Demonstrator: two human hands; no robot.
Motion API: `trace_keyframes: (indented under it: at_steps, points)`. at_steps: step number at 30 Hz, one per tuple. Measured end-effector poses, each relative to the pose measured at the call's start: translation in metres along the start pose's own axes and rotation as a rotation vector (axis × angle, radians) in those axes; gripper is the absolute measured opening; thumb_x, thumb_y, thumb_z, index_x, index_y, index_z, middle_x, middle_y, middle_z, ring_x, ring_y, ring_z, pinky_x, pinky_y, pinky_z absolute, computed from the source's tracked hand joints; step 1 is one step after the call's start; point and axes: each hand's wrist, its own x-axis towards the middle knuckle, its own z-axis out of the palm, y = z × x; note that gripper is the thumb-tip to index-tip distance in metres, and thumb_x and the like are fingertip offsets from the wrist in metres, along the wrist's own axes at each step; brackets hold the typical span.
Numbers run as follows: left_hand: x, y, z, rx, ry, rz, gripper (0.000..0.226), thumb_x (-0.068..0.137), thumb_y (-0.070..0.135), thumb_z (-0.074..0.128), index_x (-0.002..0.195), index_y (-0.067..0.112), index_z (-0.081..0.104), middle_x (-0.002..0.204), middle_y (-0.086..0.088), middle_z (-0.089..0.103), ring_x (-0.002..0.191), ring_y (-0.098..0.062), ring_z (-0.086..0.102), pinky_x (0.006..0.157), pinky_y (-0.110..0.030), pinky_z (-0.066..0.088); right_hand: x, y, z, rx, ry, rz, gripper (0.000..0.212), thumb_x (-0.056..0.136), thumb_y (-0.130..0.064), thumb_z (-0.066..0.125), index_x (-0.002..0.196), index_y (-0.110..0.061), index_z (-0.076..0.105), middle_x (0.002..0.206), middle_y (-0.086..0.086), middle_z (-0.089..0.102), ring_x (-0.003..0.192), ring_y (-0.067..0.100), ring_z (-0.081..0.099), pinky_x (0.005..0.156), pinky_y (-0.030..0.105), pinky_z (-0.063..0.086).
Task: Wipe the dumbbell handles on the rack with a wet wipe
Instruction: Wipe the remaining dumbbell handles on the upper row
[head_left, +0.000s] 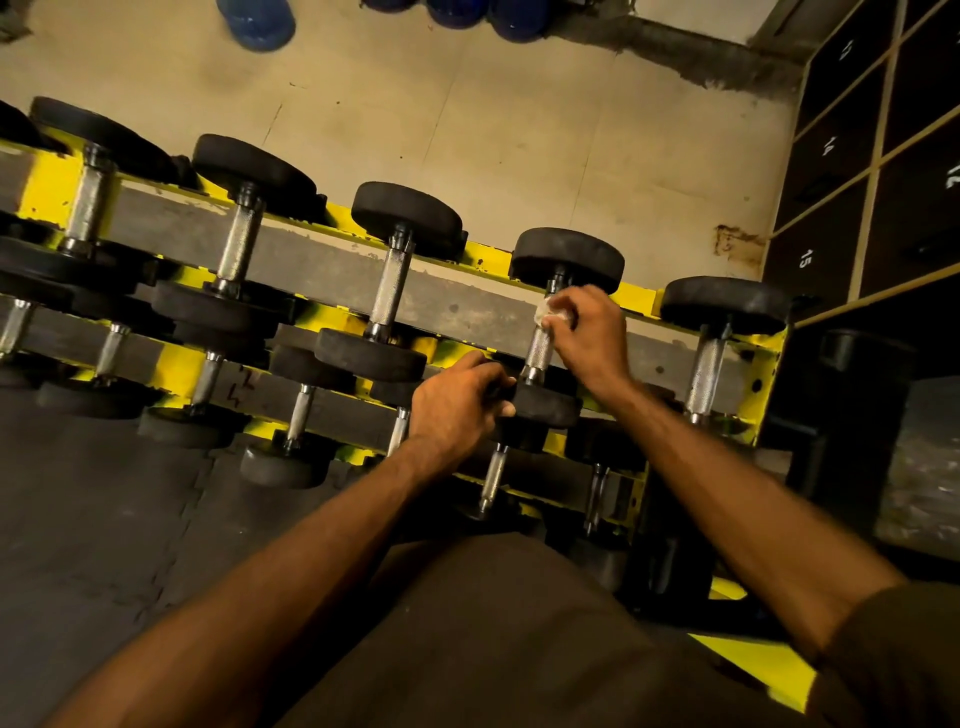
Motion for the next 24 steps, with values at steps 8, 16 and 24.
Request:
trace_keyframes:
  at_steps: [8,16,24]
  points:
    - [0.005,0.001,-0.004,0.016,-0.036,0.0,0.028,0.083,0.032,0.08,0.109,0.026,0.07,0.112,0.01,0.06,0.097,-0.016,0.062,0.081,-0.039,0.058,-0.01,0.007,0.001,0.757,-0.03,0.795,0.027,0.084,0.0,0.073,0.109,-0.01,0.068,0.097,0.004,0.07,0.081,0.014,0.07,0.067,0.027,0.061]
    - [0.008,0.008,-0.006,0.043,-0.056,-0.015,0.028,0.083,0.028,0.08,0.109,0.025,0.069,0.116,0.01,0.061,0.101,-0.015,0.061,0.084,-0.039,0.056,0.006,0.02,0.007,0.959,-0.224,1.06,0.014,0.094,-0.006,0.061,0.096,-0.018,0.068,0.089,0.0,0.064,0.077,0.013,0.055,0.057,0.022,0.041]
    - [0.009,0.005,-0.005,0.036,-0.059,-0.007,0.028,0.082,0.029,0.081,0.107,0.026,0.068,0.113,0.009,0.061,0.099,-0.017,0.062,0.082,-0.042,0.057,0.02,0.022,-0.005,1.006,-0.171,1.044,0.02,0.091,0.012,0.054,0.1,-0.001,0.066,0.096,0.012,0.069,0.083,0.019,0.068,0.057,0.023,0.059]
